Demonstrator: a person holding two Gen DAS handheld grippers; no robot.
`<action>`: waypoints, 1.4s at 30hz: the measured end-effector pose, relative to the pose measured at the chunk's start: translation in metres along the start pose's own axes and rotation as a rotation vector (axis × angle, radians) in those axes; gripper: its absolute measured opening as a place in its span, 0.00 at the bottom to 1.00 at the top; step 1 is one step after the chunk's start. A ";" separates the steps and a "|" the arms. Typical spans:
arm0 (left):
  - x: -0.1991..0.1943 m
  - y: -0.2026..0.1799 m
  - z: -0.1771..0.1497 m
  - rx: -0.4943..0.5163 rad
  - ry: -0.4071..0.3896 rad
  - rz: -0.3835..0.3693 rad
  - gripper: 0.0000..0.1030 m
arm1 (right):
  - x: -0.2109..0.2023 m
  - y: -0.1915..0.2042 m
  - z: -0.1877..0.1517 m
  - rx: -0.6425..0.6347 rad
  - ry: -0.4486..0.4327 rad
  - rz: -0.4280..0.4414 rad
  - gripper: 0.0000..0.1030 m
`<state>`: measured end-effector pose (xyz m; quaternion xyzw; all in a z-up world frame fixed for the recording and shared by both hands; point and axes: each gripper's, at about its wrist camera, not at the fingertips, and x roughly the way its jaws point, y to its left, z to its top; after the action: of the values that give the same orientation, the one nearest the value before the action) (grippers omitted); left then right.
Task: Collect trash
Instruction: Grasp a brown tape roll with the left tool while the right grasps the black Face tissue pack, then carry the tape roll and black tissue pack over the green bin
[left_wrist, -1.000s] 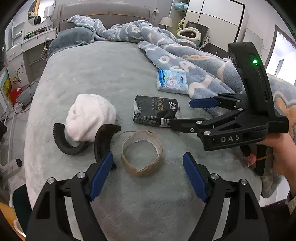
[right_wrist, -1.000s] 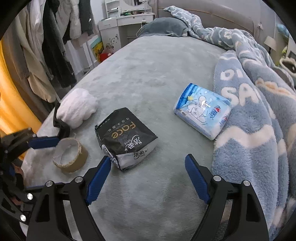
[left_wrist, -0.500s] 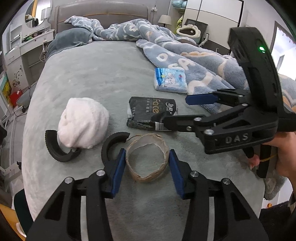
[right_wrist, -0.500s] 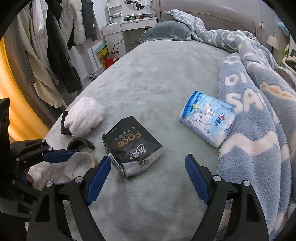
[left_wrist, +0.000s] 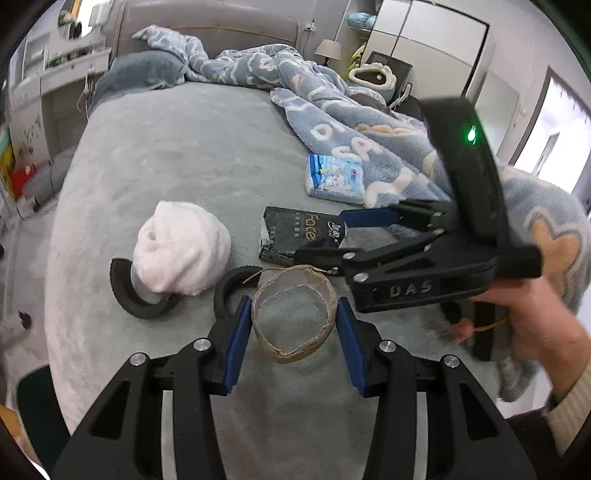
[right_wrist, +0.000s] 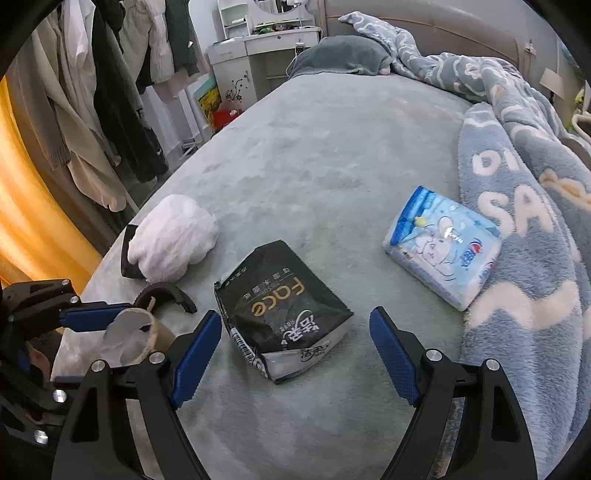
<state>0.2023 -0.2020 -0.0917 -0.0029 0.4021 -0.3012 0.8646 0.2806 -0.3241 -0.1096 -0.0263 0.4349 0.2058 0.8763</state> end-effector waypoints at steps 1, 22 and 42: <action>-0.002 0.001 0.000 0.004 -0.005 0.005 0.47 | 0.001 0.001 0.000 -0.002 0.004 0.000 0.81; -0.061 0.048 0.004 -0.041 -0.092 0.073 0.47 | 0.028 0.010 0.014 -0.002 0.072 -0.065 0.71; -0.102 0.116 -0.008 -0.126 -0.095 0.233 0.48 | 0.004 0.044 0.068 0.089 -0.111 -0.037 0.67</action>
<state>0.2063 -0.0513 -0.0550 -0.0251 0.3763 -0.1726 0.9099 0.3172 -0.2668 -0.0649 0.0161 0.3939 0.1710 0.9030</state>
